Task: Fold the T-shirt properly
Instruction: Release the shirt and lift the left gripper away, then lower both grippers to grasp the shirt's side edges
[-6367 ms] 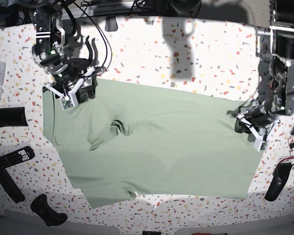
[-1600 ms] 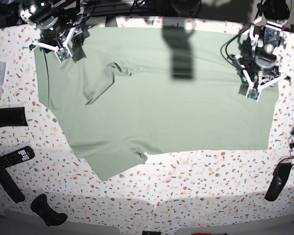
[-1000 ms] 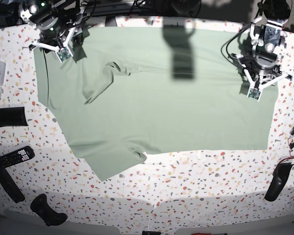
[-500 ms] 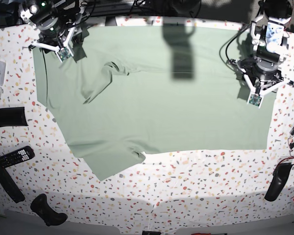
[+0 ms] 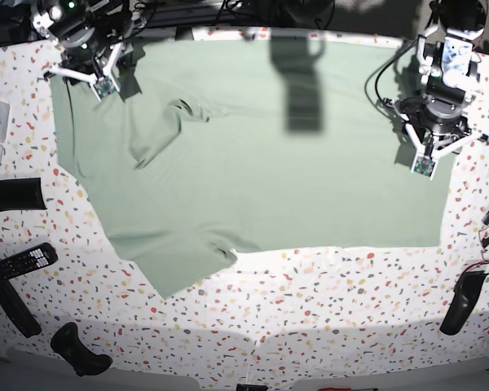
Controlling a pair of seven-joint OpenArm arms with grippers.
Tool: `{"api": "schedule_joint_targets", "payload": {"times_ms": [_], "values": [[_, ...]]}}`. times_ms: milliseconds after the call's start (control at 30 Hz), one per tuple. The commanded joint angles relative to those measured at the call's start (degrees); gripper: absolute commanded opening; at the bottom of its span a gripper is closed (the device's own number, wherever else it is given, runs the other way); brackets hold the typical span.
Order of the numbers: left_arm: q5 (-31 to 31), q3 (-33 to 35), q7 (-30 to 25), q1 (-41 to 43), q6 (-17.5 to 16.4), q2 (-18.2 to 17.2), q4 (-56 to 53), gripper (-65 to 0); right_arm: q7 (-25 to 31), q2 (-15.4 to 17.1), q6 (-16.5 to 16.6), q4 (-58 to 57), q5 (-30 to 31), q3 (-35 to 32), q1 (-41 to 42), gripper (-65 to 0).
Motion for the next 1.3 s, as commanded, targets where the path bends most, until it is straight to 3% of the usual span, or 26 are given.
{"api": "schedule_joint_targets", "payload": {"times_ms": [0, 100, 233, 333, 467, 600, 800, 900, 1033, 1267], "values": [[0.81, -0.35, -0.5, -0.35, 0.63, -0.63, 1.11, -47.3, -2.38, 0.44, -0.83, 0.9, -1.22, 0.28, -1.18, -38.4], [0.81, -0.35, -0.55, -0.35, 0.63, -0.63, 1.11, -47.3, -2.4, 0.44, -2.34, 2.4, -1.18, 0.26, -1.14, -38.4], [0.83, -0.35, -0.98, -0.35, 0.63, -0.63, 1.11, -47.3, -2.34, 0.44, -7.76, 3.98, -1.2, 0.26, -1.03, -38.4], [0.81, -0.35, -2.08, -0.48, 0.63, -0.63, 1.11, -47.3, -1.51, 0.44, -8.26, 4.24, -1.2, 0.26, -0.66, -38.4], [0.87, -0.35, -7.65, -0.48, 0.63, -0.63, 1.11, -47.3, 2.19, 0.44, -9.29, 5.46, -1.2, 0.26, -0.66, -38.4], [0.85, -0.35, -14.36, -0.48, 0.63, -0.63, 1.11, -47.3, 1.84, 0.42, -9.33, 8.76, -1.18, 0.26, -0.7, -38.4], [0.83, -0.35, -15.72, -0.5, 0.63, -0.63, 1.11, -47.3, 1.92, 0.42, -9.33, 12.24, -0.61, 0.26, -0.68, -38.4], [0.79, -0.35, -16.0, -0.5, 0.63, -0.63, 1.11, -47.3, 3.15, 0.42, -8.98, 12.28, 5.01, 0.24, -0.68, -38.4], [0.81, -0.35, -15.69, -0.48, 0.63, -0.63, 1.11, -47.3, 3.04, 0.0, -4.9, 12.28, 14.14, 0.15, -0.68, -38.4], [0.79, -0.35, -15.54, -0.48, 0.66, -0.61, 1.11, -47.3, 4.39, -0.02, -4.0, 12.28, 16.55, 0.15, -0.63, -38.4]]}}
